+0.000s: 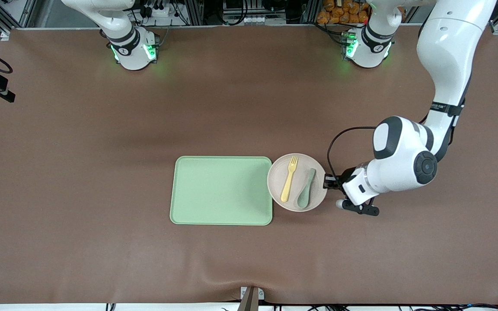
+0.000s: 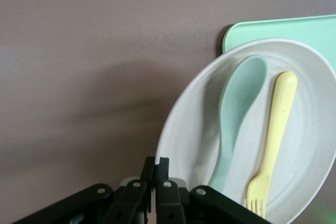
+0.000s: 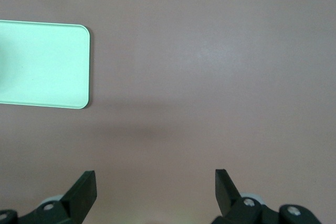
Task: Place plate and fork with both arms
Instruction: 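Slide the plate with the left gripper onto the green tray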
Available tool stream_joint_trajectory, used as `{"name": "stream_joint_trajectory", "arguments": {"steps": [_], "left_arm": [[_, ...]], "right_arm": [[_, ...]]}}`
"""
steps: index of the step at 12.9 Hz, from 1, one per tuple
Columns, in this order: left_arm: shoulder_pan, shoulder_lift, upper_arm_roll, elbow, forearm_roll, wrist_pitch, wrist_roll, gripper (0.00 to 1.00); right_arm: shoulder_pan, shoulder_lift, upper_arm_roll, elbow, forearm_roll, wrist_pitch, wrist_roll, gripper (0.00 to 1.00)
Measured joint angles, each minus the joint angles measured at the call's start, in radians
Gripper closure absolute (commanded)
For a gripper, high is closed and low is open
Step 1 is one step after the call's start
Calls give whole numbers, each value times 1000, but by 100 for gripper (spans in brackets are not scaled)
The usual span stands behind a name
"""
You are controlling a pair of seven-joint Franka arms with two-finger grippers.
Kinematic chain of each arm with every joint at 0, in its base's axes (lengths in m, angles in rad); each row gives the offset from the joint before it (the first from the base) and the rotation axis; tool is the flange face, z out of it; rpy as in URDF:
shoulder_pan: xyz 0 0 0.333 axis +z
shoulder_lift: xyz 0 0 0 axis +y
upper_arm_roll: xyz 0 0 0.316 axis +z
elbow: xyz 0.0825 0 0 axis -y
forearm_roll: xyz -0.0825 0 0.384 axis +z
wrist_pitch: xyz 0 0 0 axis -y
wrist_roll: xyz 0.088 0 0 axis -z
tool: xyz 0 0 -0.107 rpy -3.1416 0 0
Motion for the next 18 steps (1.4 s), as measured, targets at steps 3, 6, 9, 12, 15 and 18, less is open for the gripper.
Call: {"name": "stream_joint_trajectory", "arguments": {"steps": [3,6,9,12,15,18], "left_arm": [[-49,48,0,55,0,8,-89,100],[-114,99,2,111,0,56,-187,100],[-171,128,13,128,0,77,-252,100],[-230,169,36,134,0,171,-343,100],[-295,223,42,169,-1,224,-447,100],[-392,250,122,179,0,235,-504,100]], "right_arm": [[0,0,0,0,0,0,0,0],[0,0,0,0,0,0,0,0],[0,0,0,0,0,0,0,0],[0,0,0,0,0,0,0,0],[0,0,0,0,0,0,0,0],[0,0,-1,0,0,0,0,0]]}}
